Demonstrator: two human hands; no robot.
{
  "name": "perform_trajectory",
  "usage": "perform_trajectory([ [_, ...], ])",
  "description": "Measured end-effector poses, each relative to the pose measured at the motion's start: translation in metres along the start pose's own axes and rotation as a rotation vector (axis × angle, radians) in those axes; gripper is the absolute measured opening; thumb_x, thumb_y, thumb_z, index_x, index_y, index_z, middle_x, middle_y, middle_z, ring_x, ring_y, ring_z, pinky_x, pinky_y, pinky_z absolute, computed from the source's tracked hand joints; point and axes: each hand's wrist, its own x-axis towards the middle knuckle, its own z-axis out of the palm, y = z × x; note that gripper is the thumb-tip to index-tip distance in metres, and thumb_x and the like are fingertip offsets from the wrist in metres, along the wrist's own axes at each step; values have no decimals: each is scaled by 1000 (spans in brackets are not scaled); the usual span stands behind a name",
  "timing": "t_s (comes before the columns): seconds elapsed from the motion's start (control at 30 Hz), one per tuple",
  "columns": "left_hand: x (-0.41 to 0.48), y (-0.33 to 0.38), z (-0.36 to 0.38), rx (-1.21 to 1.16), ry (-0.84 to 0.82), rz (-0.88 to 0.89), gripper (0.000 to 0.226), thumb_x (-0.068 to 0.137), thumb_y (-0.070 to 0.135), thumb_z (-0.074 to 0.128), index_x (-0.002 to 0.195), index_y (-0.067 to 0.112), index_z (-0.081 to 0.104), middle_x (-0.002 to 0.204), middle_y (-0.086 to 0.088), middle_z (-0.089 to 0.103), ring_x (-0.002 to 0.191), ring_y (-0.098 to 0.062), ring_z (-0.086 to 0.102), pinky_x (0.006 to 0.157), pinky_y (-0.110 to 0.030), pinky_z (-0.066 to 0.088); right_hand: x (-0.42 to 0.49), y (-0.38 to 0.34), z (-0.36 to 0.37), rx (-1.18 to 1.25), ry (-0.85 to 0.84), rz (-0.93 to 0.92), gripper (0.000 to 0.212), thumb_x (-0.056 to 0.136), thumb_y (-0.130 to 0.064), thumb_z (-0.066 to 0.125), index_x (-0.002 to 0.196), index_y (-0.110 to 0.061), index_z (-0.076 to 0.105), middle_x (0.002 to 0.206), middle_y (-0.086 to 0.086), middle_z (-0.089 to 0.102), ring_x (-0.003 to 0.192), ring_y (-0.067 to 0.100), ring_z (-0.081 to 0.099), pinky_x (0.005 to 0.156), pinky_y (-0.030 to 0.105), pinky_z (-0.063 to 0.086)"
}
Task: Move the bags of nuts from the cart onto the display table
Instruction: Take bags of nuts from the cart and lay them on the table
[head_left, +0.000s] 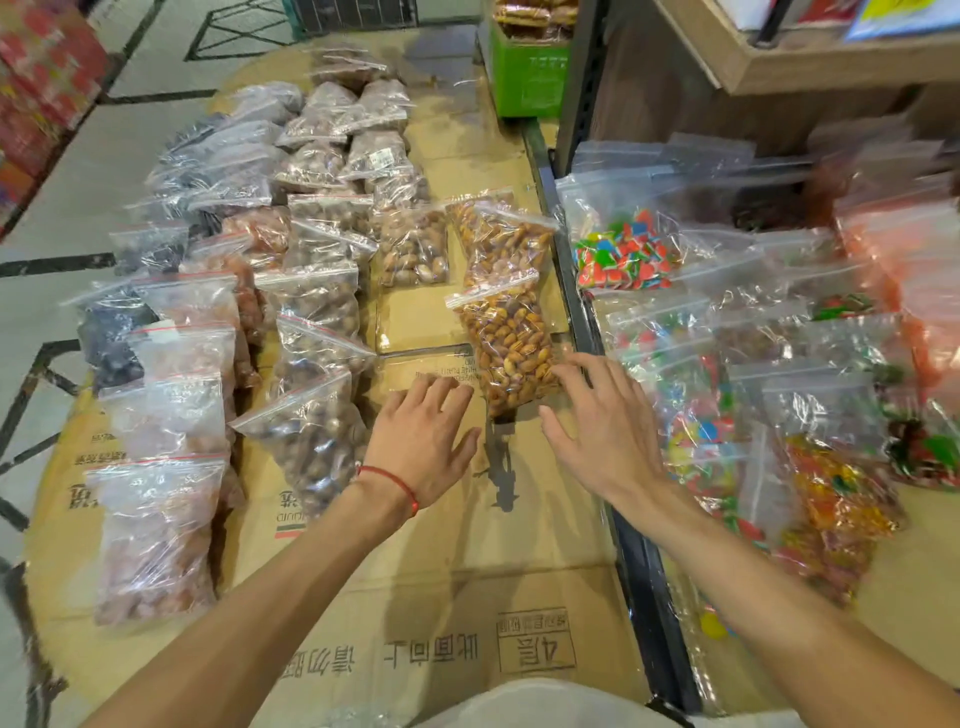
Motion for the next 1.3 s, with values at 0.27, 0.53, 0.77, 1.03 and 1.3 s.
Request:
perform_trajectory([
  [0.27,-23,20,-4,21,21,160,54,97,55,39,132,18,56,133,-6,61,130,-30,52,100,-47,48,-69,-4,-28,-256,35,28,47,93,-42,62,129,-13,67,128,11,66,123,33,58,109,47,40],
  [0.53,-33,63,-4,12,-9,417,64,97,61,38,140,16,54,139,-8,58,130,-32,52,98,-48,48,-147,-3,-51,-305,9,244,54,93,-46,63,134,-11,67,136,13,66,130,38,58,110,52,45],
  [0.77,-50,131,-8,19,-4,645,67,98,61,32,142,16,54,138,-10,59,131,-33,52,103,-51,45,-236,2,-68,-341,48,429,54,95,-47,61,137,-13,66,141,13,65,138,35,55,116,48,39],
  [1.03,-91,246,-2,66,-44,870,65,95,64,44,144,21,52,144,-8,57,137,-33,49,112,-54,39,-362,23,-92,-343,153,630,49,97,-46,61,132,-12,69,134,11,66,131,35,58,113,51,43],
  [1.3,-177,402,8,58,-103,962,68,93,64,30,141,21,51,138,-3,55,132,-28,50,100,-50,45,-526,72,-131,-408,167,799,52,98,-49,60,135,-13,68,138,11,67,134,35,58,112,53,46],
])
